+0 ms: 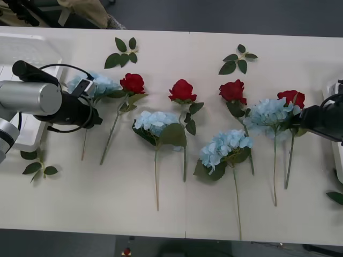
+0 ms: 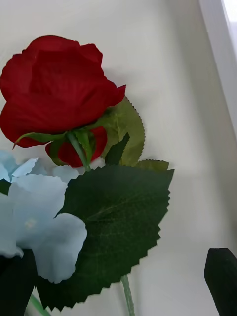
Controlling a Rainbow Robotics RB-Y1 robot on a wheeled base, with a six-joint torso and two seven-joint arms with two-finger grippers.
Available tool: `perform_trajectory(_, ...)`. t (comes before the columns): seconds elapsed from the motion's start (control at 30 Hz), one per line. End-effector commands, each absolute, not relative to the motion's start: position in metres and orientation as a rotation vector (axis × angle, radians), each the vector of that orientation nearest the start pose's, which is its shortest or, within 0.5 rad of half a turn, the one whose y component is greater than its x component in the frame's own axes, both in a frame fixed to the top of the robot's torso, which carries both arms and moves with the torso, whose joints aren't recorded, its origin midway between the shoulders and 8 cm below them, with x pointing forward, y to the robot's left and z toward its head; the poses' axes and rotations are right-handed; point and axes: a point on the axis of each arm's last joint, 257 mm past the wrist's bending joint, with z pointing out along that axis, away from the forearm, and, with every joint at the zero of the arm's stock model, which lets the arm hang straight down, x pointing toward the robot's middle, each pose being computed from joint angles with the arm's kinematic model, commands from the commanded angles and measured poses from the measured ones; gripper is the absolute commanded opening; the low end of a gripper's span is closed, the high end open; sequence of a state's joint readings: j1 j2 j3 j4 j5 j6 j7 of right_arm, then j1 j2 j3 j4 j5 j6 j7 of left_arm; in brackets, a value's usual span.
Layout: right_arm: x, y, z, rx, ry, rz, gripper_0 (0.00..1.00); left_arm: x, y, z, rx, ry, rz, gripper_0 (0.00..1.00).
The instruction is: Put the red flowers into the right box and the blue flowers into the left box
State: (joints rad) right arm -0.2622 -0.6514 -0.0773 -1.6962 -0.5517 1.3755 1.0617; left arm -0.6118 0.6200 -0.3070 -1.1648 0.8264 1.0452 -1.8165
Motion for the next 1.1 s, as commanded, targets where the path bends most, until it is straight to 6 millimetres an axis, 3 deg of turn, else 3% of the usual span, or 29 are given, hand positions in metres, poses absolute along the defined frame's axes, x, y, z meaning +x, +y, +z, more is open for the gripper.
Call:
perform_trajectory(0.03, 0.503, -0.395, -0.245, 0.458, 2.449, 0.031, 1.0, 0.588, 0.273, -0.283, 0.551, 2.433, -0.066, 0.33)
perform_trajectory(0.13, 0.506, -0.389, -0.253, 0.425, 2.449, 0.019, 1.0, 0.588, 0.275, -0.283, 0.55, 2.435, -0.058, 0.04)
perform_trajectory(0.2, 0.508, -0.386, -0.259, 0.408, 2.449, 0.024, 1.0, 0.588, 0.274, -0.284, 0.552, 2.434, -0.058, 0.01)
perform_trajectory(0.5, 0.515, -0.379, -0.271, 0.361, 2.445, 0.027, 1.0, 0.589, 0.28, -0.284, 0.553, 2.435, -0.034, 0.0)
perform_trajectory(0.73, 0.522, -0.388, -0.285, 0.351, 2.441, 0.002, 1.0, 0.591, 0.287, -0.281, 0.556, 2.428, -0.003, 0.0)
perform_trajectory(0.9, 0.525, -0.39, -0.288, 0.336, 2.428, -0.008, 1.0, 0.598, 0.308, -0.253, 0.588, 2.399, 0.068, 0.0)
perform_trajectory(1.1, 0.535, -0.391, -0.297, 0.312, 2.411, -0.005, 1.0, 0.582, 0.326, -0.201, 0.706, 2.4, 0.171, 0.0)
